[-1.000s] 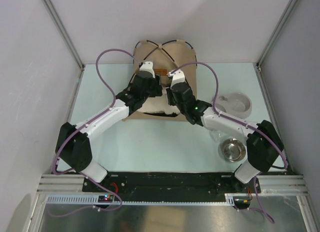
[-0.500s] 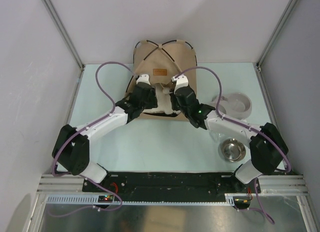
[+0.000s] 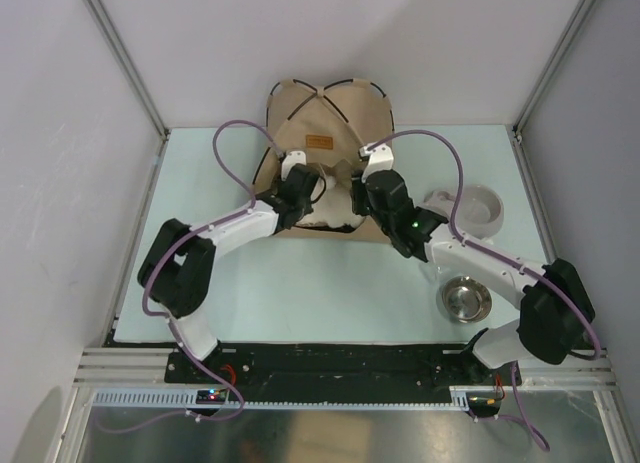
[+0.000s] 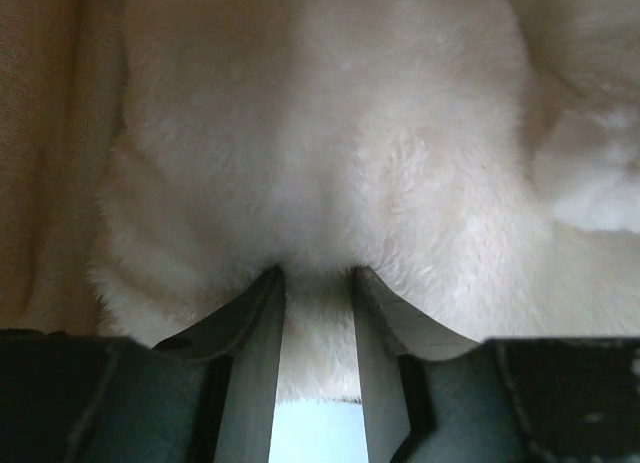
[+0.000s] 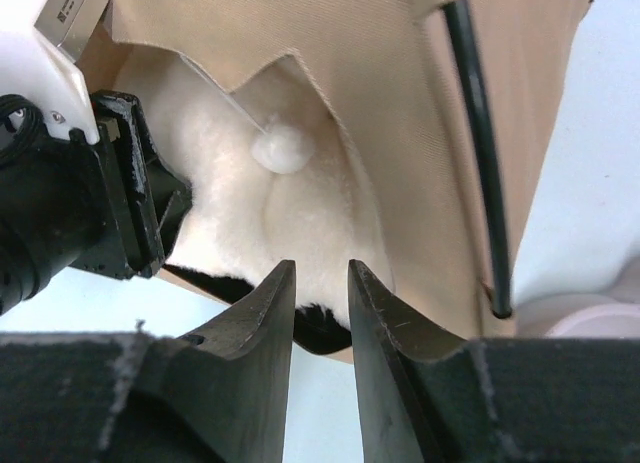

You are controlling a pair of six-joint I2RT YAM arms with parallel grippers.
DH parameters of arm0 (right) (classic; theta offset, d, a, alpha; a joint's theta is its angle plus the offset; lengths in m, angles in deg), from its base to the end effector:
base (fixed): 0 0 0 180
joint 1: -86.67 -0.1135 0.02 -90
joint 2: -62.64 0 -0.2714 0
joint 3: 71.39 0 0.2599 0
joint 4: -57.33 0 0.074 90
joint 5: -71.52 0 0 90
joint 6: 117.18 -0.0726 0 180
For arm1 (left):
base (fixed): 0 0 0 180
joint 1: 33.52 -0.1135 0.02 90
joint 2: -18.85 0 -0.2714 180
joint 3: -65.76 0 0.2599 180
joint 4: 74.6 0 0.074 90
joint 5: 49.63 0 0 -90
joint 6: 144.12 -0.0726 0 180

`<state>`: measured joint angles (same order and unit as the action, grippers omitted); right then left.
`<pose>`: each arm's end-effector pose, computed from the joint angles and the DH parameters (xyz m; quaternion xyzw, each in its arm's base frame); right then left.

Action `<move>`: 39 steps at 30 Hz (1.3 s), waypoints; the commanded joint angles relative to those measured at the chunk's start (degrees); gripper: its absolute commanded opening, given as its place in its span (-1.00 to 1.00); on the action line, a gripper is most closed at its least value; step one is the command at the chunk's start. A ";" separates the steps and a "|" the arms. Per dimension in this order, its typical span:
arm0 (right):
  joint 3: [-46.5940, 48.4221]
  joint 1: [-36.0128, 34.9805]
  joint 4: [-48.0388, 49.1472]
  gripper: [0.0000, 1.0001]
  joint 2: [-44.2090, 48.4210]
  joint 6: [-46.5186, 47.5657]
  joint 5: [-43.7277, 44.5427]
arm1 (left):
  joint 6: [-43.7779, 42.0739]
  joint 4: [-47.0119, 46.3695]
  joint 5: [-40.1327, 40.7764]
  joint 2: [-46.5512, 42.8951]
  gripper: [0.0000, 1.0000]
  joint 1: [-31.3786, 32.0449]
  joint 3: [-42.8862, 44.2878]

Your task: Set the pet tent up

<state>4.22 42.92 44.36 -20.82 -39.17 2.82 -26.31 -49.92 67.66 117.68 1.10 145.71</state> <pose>0.2920 0.2430 0.2973 -0.1205 0.8069 0.1263 0.5643 0.3546 -0.2044 0.2021 -0.0398 0.8970 -0.0131 0.4400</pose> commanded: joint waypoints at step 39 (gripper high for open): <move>-7.85 25.29 -21.10 0.37 15.20 -21.94 -7.77 | -10.37 0.94 -13.74 -31.62 0.57 1.77 -4.14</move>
<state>-3.30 64.62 30.59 -3.12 -53.09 -5.79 -34.26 -47.04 57.17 89.83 3.35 140.36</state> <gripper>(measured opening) 0.677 0.762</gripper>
